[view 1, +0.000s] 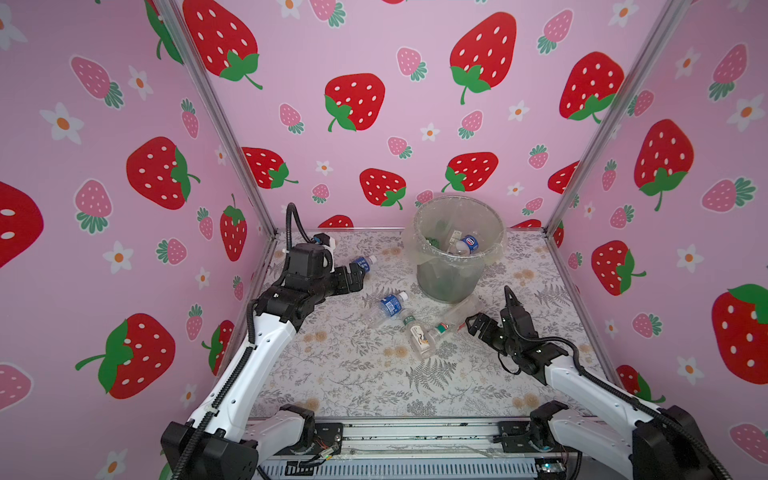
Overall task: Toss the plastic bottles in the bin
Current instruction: 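Lower the right gripper onto the large clear bottle with red-and-white label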
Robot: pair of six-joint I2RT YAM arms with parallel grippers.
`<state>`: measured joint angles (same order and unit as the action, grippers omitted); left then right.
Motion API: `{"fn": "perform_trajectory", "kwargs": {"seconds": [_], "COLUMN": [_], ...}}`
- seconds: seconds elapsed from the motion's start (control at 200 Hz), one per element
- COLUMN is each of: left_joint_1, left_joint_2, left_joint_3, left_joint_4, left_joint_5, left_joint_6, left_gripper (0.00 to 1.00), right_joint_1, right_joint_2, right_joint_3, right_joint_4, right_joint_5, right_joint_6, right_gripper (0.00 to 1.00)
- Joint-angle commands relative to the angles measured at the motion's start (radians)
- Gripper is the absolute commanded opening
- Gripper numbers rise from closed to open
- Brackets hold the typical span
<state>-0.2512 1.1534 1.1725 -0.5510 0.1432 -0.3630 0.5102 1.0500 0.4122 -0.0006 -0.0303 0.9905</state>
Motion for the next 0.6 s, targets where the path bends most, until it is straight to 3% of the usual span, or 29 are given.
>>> {"fn": "perform_trajectory", "kwargs": {"seconds": [0.0, 0.595], "left_joint_1": [0.004, 0.004], "left_joint_2": [-0.003, -0.006], "left_joint_3": [-0.002, -0.001], "left_joint_4": [-0.003, -0.003], "left_joint_5": [0.015, 0.021], "left_joint_6": [0.012, 0.012], "left_gripper": [0.99, 0.99], "right_joint_1": [0.001, 0.002], "right_joint_2": [0.035, 0.205], "right_joint_3": [0.023, 0.047], "right_joint_4": [0.051, 0.23], "right_joint_5": [-0.008, -0.052], "right_joint_6": [0.019, 0.043], "right_gripper": [0.99, 0.99]}}
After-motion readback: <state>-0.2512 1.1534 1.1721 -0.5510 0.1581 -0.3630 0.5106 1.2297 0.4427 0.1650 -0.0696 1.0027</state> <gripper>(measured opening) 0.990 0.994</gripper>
